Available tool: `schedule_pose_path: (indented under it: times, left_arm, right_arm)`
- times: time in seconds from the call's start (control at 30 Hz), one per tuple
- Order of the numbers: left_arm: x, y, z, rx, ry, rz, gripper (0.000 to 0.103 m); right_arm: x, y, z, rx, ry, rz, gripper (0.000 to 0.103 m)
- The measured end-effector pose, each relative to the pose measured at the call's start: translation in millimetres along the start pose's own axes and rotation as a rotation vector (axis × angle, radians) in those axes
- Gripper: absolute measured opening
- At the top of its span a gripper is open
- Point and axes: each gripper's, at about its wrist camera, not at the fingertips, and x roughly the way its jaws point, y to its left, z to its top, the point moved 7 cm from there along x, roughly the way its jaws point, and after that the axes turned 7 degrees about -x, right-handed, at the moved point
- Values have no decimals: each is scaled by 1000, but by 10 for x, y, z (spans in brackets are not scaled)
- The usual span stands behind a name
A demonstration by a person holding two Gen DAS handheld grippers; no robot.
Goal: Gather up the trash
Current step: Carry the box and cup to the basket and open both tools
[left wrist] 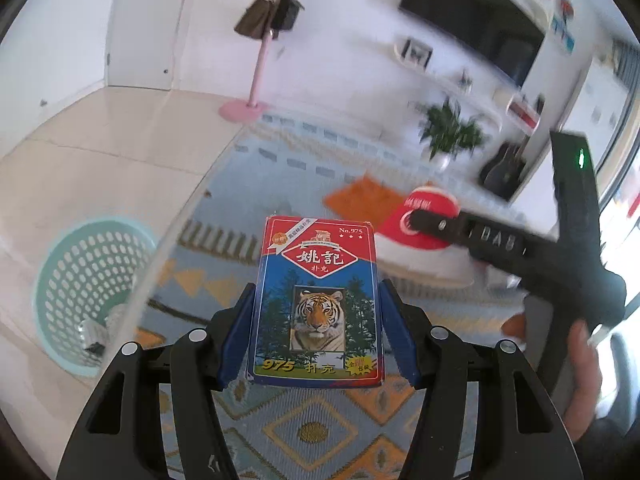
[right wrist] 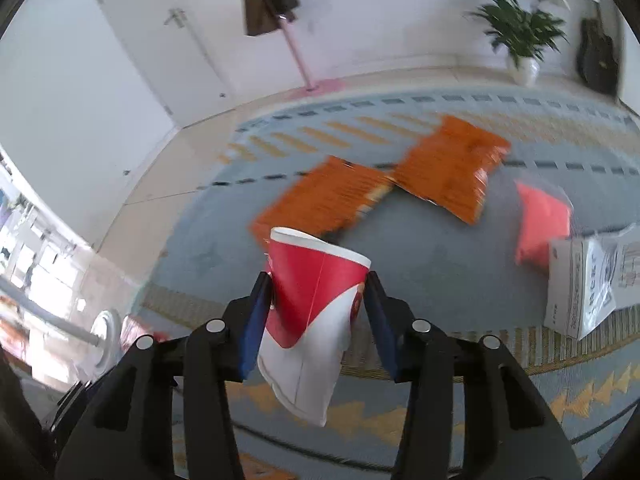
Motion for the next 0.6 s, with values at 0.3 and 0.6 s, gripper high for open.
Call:
schedule_pose_path:
  times: [0.3,0.6]
  left_arm:
    - [-614,723,644,-114,-120,88,58]
    - [-709,1997,822,-300,-144,225,58]
  right_arm:
    - [-222,992,455,-147,-69,107,44]
    - [279,2155,337,-267,-2,199,44]
